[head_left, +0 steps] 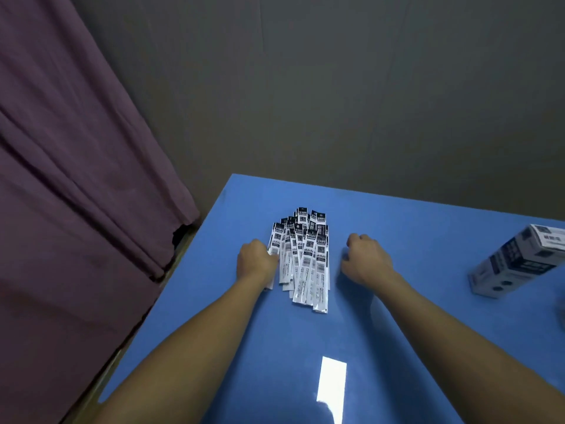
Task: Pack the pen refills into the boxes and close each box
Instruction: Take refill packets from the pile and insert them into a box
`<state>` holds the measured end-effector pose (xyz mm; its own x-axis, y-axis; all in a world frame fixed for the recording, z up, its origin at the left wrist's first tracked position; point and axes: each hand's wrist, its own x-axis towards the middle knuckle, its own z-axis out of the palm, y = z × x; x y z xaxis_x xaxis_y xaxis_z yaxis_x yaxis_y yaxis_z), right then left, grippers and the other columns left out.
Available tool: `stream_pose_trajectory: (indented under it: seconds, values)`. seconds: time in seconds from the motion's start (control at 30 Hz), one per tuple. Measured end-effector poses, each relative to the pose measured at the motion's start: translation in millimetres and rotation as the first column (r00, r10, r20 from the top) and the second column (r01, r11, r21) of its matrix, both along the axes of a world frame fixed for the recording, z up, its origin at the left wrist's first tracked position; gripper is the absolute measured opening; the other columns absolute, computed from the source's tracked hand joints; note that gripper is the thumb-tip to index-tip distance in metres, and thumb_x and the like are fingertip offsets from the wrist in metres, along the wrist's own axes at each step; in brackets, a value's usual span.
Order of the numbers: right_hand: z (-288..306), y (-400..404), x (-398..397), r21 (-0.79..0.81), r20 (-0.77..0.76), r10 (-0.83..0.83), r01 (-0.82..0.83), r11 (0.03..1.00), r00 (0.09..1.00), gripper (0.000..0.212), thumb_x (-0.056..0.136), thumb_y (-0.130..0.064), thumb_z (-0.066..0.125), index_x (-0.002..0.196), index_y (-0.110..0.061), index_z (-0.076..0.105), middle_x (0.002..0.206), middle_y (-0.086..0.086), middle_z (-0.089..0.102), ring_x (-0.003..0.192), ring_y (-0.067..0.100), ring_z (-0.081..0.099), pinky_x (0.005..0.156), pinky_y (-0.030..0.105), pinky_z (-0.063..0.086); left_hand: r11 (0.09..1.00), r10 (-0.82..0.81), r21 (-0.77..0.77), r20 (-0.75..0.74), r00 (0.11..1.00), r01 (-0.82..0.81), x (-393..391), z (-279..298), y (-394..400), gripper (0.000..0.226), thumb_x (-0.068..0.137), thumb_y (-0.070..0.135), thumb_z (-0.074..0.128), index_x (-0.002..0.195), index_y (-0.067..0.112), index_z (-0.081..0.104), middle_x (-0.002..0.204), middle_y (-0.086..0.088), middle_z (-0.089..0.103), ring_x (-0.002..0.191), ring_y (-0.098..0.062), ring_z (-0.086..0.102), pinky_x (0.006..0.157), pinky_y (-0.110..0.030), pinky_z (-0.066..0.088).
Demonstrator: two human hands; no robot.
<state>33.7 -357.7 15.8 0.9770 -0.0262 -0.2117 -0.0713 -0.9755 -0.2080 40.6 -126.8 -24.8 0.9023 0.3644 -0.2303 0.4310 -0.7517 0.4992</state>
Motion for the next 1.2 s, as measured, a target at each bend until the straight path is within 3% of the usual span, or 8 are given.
stream_pose_trajectory:
  seconds: [0.13,0.27,0.4,0.6,0.83,1.0,1.1,1.2]
  values:
    - [6,15,-10,0.009,0.047,-0.050,0.050,0.999,0.998,0.034,0.090,-0.018,0.050,0.124,-0.010,0.050,0.125,0.010,0.053,0.117,0.031,0.052,0.086,0.037,0.047,0.998,-0.007,-0.070,-0.056,0.998,0.003,0,4,20,0.020,0.080,0.019,0.068,0.067,0.010,0.056,0.073,-0.004,0.060,0.065,-0.023,0.058,0.046,-0.025,0.036]
    - [9,33,-22,0.025,0.094,-0.080,0.078,0.997,0.992,0.034,0.088,-0.015,0.051,0.121,-0.010,0.051,0.123,0.009,0.054,0.113,0.030,0.053,0.083,0.037,0.048,0.984,-0.026,-0.180,-0.074,0.997,0.013,-6,10,35,0.009,0.073,0.015,0.066,0.071,0.007,0.061,0.072,-0.005,0.059,0.063,-0.020,0.057,0.046,-0.021,0.035]
    - [4,52,-38,0.035,0.114,-0.093,0.089,0.995,0.989,0.033,0.090,-0.019,0.053,0.122,-0.011,0.051,0.123,0.009,0.054,0.114,0.030,0.052,0.084,0.038,0.049,0.969,-0.054,-0.239,0.030,0.998,0.060,-17,5,43,0.008,0.073,0.018,0.071,0.073,0.013,0.064,0.071,-0.004,0.062,0.067,-0.021,0.058,0.058,-0.030,0.048]
    - [-9,74,-63,0.031,0.146,-0.104,0.100,0.995,0.984,0.026,0.090,-0.017,0.050,0.115,-0.010,0.052,0.117,0.009,0.055,0.108,0.031,0.054,0.078,0.037,0.047,0.909,0.026,-0.416,0.140,0.990,0.035,-29,-7,54,0.013,0.079,0.025,0.073,0.088,0.021,0.064,0.088,0.007,0.067,0.085,-0.016,0.067,0.080,-0.030,0.056]
    - [0,71,-72,0.023,0.170,-0.130,0.128,0.991,0.977,0.029,0.092,-0.021,0.051,0.120,-0.012,0.051,0.122,0.007,0.054,0.112,0.029,0.052,0.081,0.037,0.047,0.785,0.155,-0.619,0.145,0.977,-0.032,-28,-2,64,0.012,0.080,0.027,0.079,0.082,0.020,0.069,0.081,0.004,0.073,0.080,-0.017,0.070,0.079,-0.030,0.056]
    - [12,64,-77,-0.004,0.150,-0.170,0.173,0.985,0.974,0.035,0.089,-0.018,0.053,0.123,-0.011,0.051,0.125,0.008,0.053,0.114,0.029,0.053,0.082,0.037,0.047,0.724,0.077,-0.688,0.147,0.986,0.046,-13,8,68,0.034,0.078,0.025,0.085,0.104,0.010,0.070,0.098,-0.007,0.074,0.091,-0.022,0.072,0.091,-0.040,0.058]
    - [16,58,-87,-0.010,0.139,-0.193,0.197,0.980,0.971,0.036,0.088,-0.017,0.053,0.123,-0.011,0.050,0.125,0.008,0.053,0.114,0.029,0.053,0.081,0.036,0.048,0.722,0.005,-0.681,0.185,0.983,0.124,-12,22,62,0.046,0.080,0.020,0.084,0.119,0.006,0.062,0.109,-0.009,0.066,0.101,-0.023,0.066,0.095,-0.036,0.055]
    - [22,47,-97,-0.020,0.141,-0.209,0.213,0.977,0.968,0.037,0.089,-0.018,0.053,0.125,-0.010,0.050,0.126,0.009,0.053,0.115,0.030,0.053,0.083,0.036,0.048,0.729,-0.046,-0.659,0.222,0.974,0.185,-12,37,50,0.049,0.080,0.018,0.084,0.120,0.004,0.061,0.110,-0.009,0.064,0.101,-0.023,0.063,0.093,-0.033,0.053]
